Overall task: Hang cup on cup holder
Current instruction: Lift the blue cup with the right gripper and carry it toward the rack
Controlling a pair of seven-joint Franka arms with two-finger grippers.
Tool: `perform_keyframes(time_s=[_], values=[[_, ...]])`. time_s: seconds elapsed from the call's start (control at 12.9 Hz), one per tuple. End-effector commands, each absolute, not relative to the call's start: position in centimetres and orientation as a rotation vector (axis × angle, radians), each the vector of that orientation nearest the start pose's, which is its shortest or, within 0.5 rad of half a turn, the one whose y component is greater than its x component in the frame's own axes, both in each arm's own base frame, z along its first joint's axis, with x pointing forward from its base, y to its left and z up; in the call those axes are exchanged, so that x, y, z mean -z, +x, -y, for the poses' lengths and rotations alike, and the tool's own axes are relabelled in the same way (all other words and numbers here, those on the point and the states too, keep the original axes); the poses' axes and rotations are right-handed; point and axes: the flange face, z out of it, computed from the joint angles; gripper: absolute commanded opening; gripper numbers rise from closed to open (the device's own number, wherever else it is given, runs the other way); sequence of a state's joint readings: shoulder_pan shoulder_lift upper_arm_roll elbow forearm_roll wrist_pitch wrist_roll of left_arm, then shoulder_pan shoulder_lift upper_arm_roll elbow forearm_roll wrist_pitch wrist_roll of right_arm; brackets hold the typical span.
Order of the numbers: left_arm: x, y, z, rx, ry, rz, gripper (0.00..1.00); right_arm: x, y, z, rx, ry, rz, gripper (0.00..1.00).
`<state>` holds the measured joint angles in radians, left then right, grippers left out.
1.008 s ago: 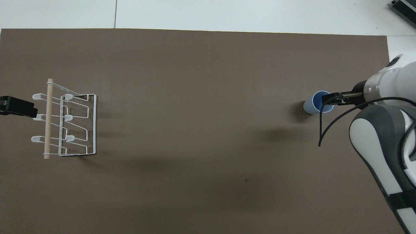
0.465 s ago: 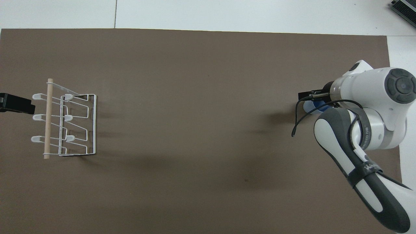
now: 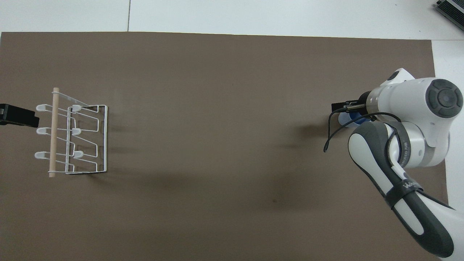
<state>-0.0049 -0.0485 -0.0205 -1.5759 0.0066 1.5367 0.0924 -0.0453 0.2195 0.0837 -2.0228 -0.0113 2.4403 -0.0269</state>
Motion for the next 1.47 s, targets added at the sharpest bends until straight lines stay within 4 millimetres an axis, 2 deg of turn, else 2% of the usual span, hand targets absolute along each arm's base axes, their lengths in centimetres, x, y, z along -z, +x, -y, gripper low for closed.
perform_keyframes(time_s=[0.0,0.23,0.47,0.54,0.78,1.09,1.4], values=[[-64.5,53.0,1.4,0.022,-3.134,-0.185,1.0,-36.2,60.6,-2.2,0.33,-3.096,0.097,0.62],[-64.4,52.9,1.5,0.019,-3.134,-0.185,1.0,-36.3,60.6,-2.1,0.33,-3.097,0.096,0.26],[-64.3,52.9,1.6,0.024,-3.134,-0.188,1.0,-36.2,60.5,-1.9,0.314,-3.1,0.092,0.03],[-64.3,52.9,1.6,0.024,-3.134,-0.188,1.0,-36.2,60.6,-1.8,0.314,-3.1,0.09,0.0],[-64.4,53.0,1.9,0.031,-3.135,-0.197,1.0,-36.8,60.7,-1.6,0.307,-3.101,0.085,0.0],[-64.5,52.9,2.3,0.029,-3.134,-0.205,1.0,-42.3,61.8,-2.0,0.245,-3.107,0.105,0.0],[-64.4,52.8,2.4,0.017,-3.133,-0.219,1.0,-49.5,60.1,-2.3,0.271,-3.111,0.116,0.0]])
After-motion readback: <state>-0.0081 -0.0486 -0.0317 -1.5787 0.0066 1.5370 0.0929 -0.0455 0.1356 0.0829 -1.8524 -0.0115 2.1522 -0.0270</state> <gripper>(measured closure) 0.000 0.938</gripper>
